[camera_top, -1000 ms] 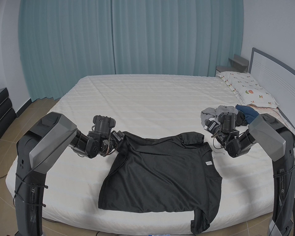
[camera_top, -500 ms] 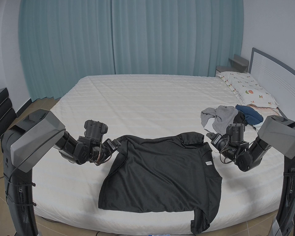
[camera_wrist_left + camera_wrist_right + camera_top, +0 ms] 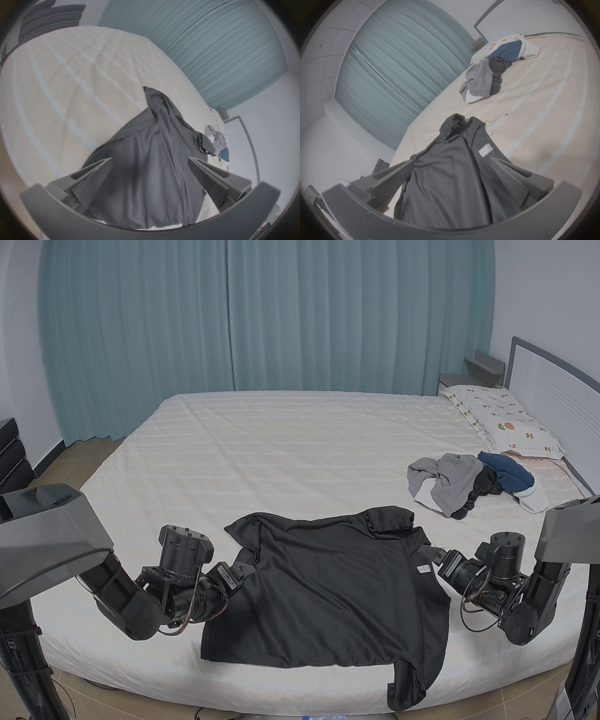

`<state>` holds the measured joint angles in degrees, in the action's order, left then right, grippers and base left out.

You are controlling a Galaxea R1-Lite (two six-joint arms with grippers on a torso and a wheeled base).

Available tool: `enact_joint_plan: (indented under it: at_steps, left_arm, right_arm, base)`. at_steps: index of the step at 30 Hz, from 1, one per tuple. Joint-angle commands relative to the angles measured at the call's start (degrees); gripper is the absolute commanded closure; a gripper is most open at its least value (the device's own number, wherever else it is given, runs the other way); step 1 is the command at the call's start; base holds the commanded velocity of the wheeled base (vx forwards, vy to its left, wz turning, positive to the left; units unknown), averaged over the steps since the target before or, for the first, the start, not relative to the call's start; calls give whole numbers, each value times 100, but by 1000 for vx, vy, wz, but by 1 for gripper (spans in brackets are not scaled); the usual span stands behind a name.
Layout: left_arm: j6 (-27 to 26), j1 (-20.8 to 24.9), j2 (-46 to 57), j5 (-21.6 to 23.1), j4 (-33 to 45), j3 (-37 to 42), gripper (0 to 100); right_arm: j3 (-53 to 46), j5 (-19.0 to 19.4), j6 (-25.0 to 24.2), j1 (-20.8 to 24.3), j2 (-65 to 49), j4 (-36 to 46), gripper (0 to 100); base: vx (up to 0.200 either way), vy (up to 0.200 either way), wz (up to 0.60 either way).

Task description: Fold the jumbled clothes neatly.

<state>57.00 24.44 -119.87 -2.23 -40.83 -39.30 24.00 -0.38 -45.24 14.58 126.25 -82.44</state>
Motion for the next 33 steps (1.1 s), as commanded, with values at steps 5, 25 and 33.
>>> enact_joint_plan:
  at_steps: [5, 25, 33]
  left_arm:
    - [601, 307, 122, 170, -997, 1047, 0]
    - [777, 342, -28, 241, -1331, 1109, 0]
    - [760, 342, -1, 223, -1331, 1109, 0]
  right_arm:
    - [-599, 214, -2, 142, 14, -237, 0]
    - [-590, 214, -161, 291, 172, -246, 0]
    - [-616, 214, -169, 291, 190, -246, 0]
  base:
    - [-40, 0, 0]
    - [0, -90, 0]
    - [0, -200, 0]
